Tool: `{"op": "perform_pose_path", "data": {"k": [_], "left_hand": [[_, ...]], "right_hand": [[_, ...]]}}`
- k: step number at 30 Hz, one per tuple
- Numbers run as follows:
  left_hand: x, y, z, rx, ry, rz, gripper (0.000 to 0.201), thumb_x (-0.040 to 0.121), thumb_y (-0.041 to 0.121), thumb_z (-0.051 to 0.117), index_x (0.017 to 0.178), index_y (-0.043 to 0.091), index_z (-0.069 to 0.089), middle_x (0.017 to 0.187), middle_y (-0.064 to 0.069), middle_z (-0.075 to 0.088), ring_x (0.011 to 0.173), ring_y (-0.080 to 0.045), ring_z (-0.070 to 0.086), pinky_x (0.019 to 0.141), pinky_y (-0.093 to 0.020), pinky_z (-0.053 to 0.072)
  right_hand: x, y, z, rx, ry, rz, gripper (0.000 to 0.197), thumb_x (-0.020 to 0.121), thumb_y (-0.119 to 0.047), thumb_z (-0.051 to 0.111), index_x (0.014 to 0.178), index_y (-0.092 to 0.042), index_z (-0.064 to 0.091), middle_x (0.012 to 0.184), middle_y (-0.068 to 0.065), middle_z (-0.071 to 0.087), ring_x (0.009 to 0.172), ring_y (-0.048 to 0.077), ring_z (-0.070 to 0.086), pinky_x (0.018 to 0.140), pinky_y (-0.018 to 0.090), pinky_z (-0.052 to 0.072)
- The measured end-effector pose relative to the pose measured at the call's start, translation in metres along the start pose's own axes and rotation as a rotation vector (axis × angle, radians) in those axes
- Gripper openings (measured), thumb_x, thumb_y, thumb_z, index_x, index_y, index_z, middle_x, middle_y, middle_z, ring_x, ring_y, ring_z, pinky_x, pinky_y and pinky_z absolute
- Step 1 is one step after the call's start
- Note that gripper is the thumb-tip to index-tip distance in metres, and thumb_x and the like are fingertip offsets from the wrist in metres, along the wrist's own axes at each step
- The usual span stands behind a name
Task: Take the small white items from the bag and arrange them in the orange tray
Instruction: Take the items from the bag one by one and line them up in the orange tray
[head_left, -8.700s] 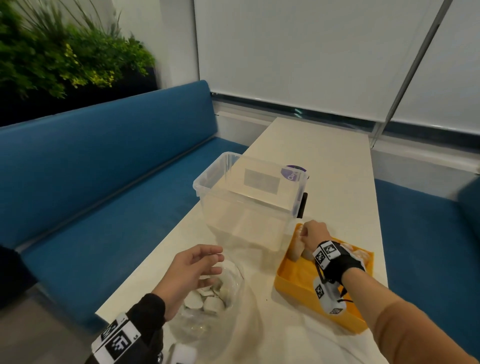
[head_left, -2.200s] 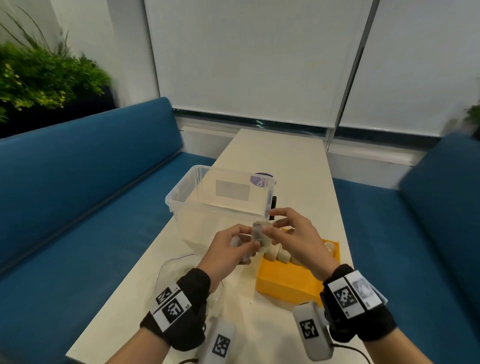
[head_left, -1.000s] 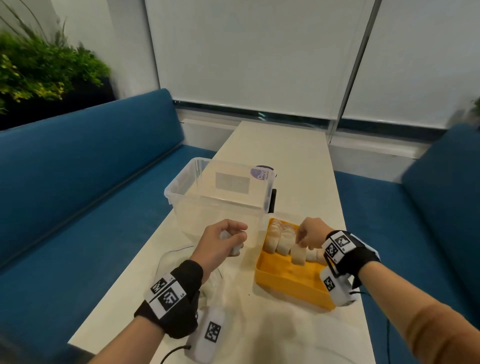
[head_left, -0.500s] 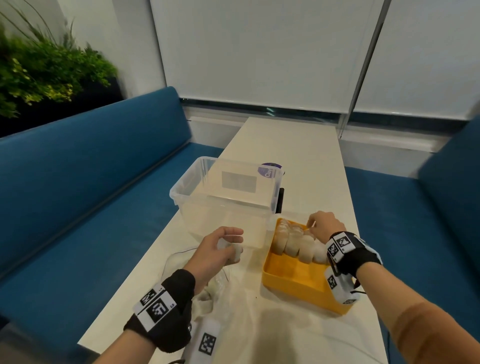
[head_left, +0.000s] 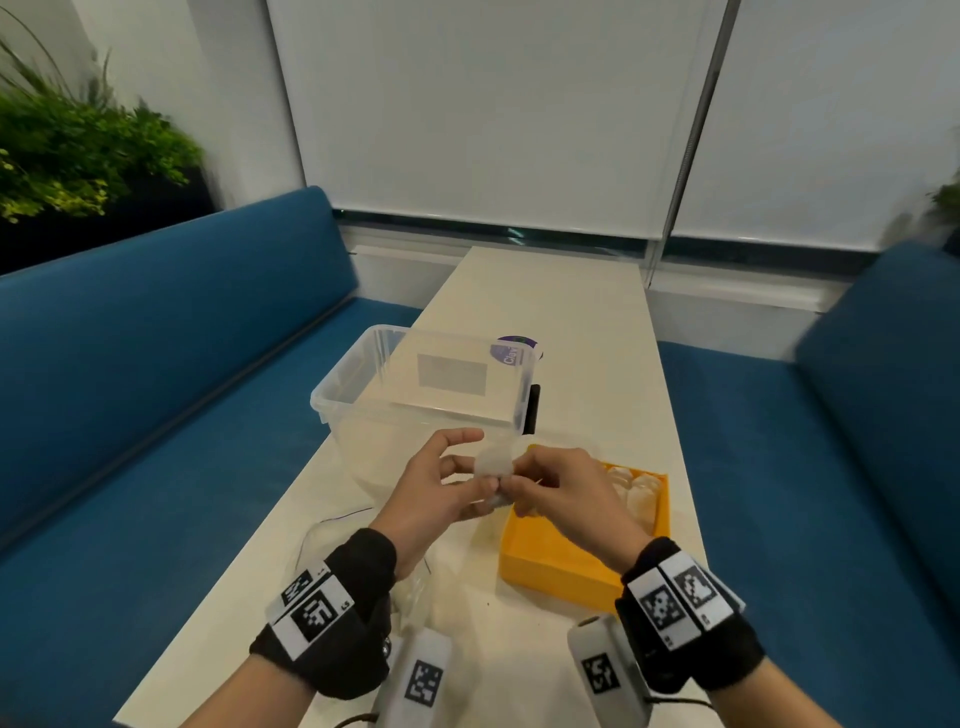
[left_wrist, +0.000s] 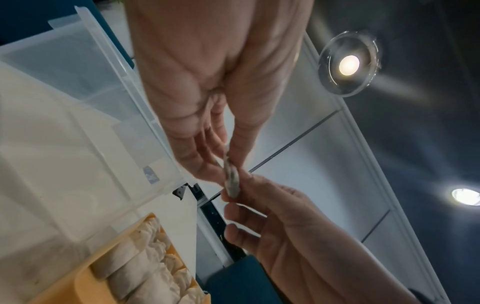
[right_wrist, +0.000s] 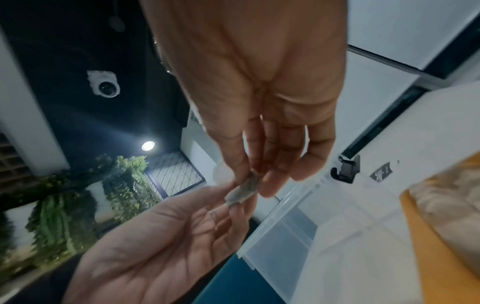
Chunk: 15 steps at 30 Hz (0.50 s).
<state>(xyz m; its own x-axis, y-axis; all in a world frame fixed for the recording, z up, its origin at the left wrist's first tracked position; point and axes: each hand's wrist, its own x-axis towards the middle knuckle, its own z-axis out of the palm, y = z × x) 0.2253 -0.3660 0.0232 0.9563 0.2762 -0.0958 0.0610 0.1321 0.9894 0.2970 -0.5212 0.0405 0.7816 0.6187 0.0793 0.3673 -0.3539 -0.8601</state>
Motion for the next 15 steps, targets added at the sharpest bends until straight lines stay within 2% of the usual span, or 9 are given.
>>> {"op": "perform_pose_path", "data": {"k": [2,4,6,9,13,15], "left_hand": [[-0.001,0.003,0.003,0.007,0.031,0.014,0.048,0.083,0.011,0.073,0.125,0.024,0.052,0.114,-0.011,0.064,0.101,-0.024,0.068,0.078,-0.029,0.057],[-0.001,0.002,0.005,0.029,0.028,0.004,0.049,0.081,0.017,0.076,0.124,0.025,0.053,0.114,-0.008,0.064,0.104,-0.022,0.066,0.080,-0.030,0.057],[-0.002,0.000,0.007,0.054,0.011,0.005,0.046,0.080,0.016,0.076,0.122,0.024,0.056,0.110,-0.008,0.067,0.099,-0.020,0.068,0.078,-0.028,0.056],[-0.003,-0.001,0.010,0.088,0.028,0.041,0.037,0.083,0.013,0.074,0.116,0.020,0.060,0.102,-0.009,0.070,0.092,-0.017,0.070,0.074,-0.025,0.056],[-0.003,-0.002,0.012,0.132,0.024,0.082,0.028,0.082,0.009,0.074,0.107,0.015,0.065,0.094,-0.007,0.072,0.087,-0.016,0.070,0.073,-0.022,0.056],[-0.002,-0.003,0.015,0.151,0.030,0.094,0.024,0.081,0.007,0.074,0.103,0.013,0.067,0.094,-0.009,0.072,0.089,-0.019,0.069,0.074,-0.024,0.057]], "right_hand": [[-0.003,0.001,0.002,0.191,0.059,0.055,0.014,0.085,-0.016,0.068,0.088,-0.002,0.067,0.077,0.011,0.073,0.066,0.020,0.069,0.072,0.042,0.056],[-0.005,0.001,0.002,0.335,0.100,0.103,0.017,0.085,-0.013,0.067,0.091,0.003,0.063,0.079,0.014,0.073,0.070,0.024,0.071,0.071,0.042,0.054],[-0.007,0.000,0.002,0.390,0.103,0.116,0.018,0.086,-0.011,0.066,0.092,0.005,0.061,0.080,0.016,0.073,0.075,0.027,0.072,0.071,0.042,0.054],[-0.009,-0.004,-0.005,0.253,0.109,0.089,0.017,0.086,-0.021,0.066,0.095,-0.007,0.064,0.081,0.007,0.075,0.075,0.018,0.073,0.073,0.043,0.056],[-0.007,-0.015,-0.023,-0.064,0.175,-0.063,0.025,0.086,-0.037,0.065,0.108,-0.028,0.061,0.089,-0.009,0.069,0.079,0.006,0.066,0.072,0.022,0.056],[-0.006,-0.021,-0.031,-0.165,0.159,-0.125,0.018,0.086,-0.033,0.064,0.103,-0.027,0.066,0.089,-0.011,0.067,0.082,0.005,0.062,0.072,0.018,0.052]]}}
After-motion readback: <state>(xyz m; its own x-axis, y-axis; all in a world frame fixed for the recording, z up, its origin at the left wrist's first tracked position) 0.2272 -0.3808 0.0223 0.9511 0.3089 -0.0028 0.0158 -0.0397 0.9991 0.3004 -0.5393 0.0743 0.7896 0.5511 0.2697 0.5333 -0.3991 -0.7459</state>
